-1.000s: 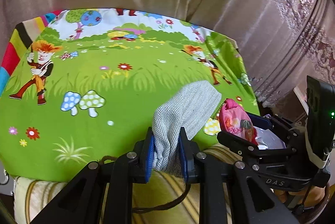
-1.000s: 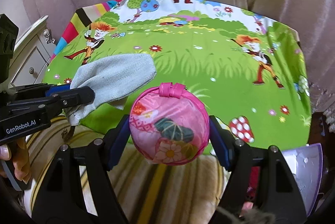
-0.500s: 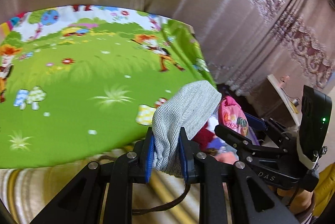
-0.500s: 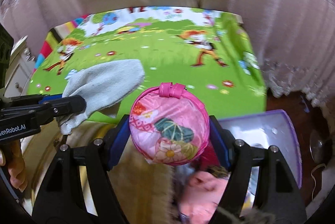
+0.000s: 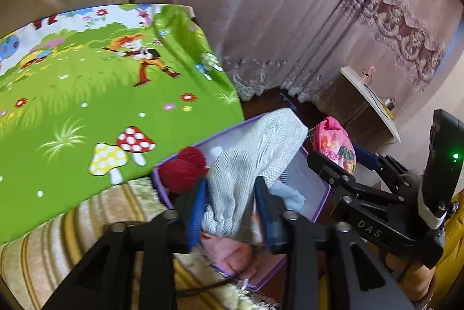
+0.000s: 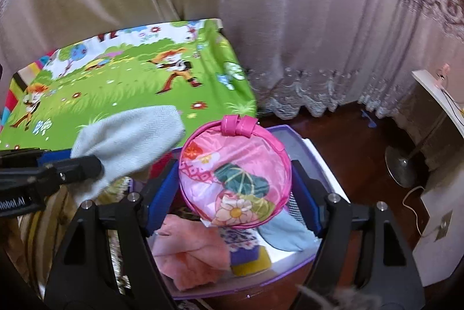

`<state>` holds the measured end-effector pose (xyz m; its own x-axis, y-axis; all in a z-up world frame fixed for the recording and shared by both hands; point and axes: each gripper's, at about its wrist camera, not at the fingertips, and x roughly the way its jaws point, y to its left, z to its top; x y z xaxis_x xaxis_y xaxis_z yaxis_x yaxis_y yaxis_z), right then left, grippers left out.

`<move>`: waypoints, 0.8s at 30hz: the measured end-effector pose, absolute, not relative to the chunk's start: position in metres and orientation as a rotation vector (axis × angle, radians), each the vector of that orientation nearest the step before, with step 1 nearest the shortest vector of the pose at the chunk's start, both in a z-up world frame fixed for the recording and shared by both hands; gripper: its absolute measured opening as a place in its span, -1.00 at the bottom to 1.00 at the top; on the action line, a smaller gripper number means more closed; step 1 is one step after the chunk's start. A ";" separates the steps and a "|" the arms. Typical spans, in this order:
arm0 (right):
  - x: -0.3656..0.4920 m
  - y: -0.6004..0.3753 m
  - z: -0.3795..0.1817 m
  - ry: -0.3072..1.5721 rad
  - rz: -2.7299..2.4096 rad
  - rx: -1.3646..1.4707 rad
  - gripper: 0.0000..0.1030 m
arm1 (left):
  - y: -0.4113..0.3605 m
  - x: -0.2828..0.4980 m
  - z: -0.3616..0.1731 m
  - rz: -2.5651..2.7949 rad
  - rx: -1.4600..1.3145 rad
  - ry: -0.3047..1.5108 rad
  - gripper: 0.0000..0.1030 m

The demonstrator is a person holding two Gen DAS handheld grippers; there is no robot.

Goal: Organize soft objects
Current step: 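Carry the grey bag and pink pouch over the box and open both tools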

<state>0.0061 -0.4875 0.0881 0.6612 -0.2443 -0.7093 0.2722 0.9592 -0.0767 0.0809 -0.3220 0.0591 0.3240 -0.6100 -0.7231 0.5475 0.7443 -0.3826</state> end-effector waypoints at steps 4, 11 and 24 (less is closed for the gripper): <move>-0.004 -0.500 0.088 0.798 -0.327 0.056 0.52 | -0.331 0.073 0.058 -0.776 -0.050 0.979 0.44; -0.016 -0.503 0.087 0.796 -0.344 0.058 0.52 | -0.330 0.059 0.053 -0.774 -0.020 1.003 0.61; -0.036 -0.503 0.090 0.798 -0.359 0.054 0.52 | -0.320 0.036 0.057 -0.748 -0.003 0.977 0.99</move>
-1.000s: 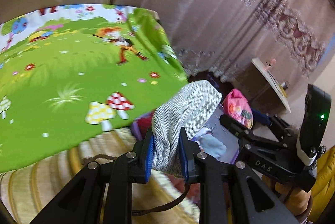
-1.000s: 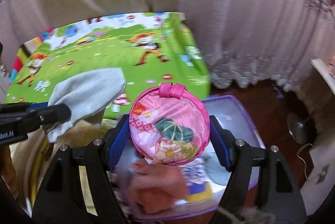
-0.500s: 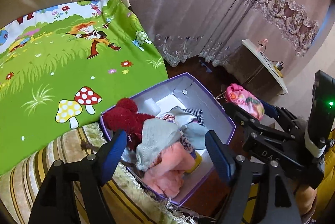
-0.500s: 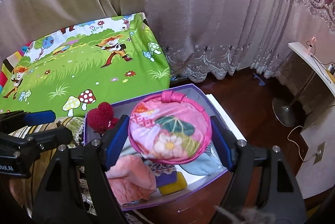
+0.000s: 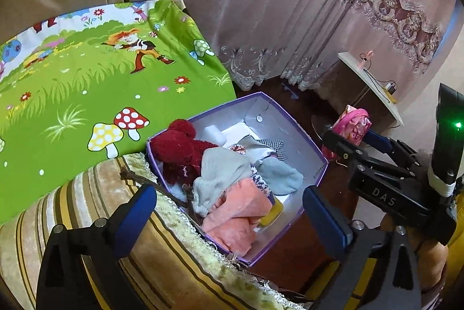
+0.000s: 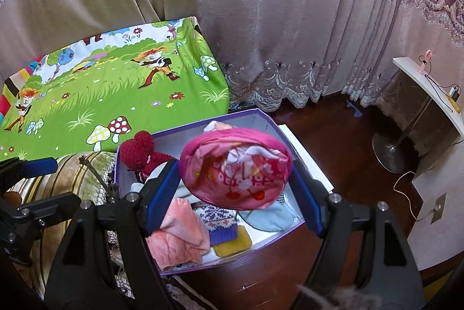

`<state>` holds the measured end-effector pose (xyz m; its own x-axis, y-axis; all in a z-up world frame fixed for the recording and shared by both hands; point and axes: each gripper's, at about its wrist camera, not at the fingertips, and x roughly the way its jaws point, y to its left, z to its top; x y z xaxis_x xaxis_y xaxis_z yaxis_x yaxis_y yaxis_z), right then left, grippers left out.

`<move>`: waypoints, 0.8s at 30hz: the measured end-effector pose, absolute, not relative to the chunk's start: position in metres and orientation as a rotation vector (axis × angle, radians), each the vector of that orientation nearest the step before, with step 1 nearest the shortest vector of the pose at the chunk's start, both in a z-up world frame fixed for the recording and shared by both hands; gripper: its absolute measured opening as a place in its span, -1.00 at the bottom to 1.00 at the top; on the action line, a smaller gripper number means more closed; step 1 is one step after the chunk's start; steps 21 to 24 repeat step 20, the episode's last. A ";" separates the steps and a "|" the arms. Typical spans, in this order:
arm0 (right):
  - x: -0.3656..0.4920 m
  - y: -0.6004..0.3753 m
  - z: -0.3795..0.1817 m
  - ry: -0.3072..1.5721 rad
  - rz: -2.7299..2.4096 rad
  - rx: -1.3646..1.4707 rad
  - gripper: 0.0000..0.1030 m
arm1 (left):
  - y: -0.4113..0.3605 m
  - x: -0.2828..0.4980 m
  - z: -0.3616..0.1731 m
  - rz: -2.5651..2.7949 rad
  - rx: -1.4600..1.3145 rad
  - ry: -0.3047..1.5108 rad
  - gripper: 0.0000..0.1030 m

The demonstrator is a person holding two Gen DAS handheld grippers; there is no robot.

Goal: Organize soft objects
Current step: 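Carry the grey bag and pink pouch over the box and open both tools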

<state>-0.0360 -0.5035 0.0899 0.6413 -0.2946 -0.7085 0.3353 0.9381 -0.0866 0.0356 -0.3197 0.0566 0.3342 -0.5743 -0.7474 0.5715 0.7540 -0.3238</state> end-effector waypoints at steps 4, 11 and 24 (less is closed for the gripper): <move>-0.037 -0.504 0.091 0.795 -0.361 0.054 0.52 | -0.322 0.035 0.060 -0.735 0.008 0.967 0.99; -0.036 -0.504 0.090 0.799 -0.359 0.057 0.52 | -0.325 0.035 0.057 -0.728 0.031 0.979 0.99; -0.036 -0.506 0.088 0.802 -0.363 0.063 0.52 | -0.331 0.030 0.055 -0.766 0.023 0.961 0.99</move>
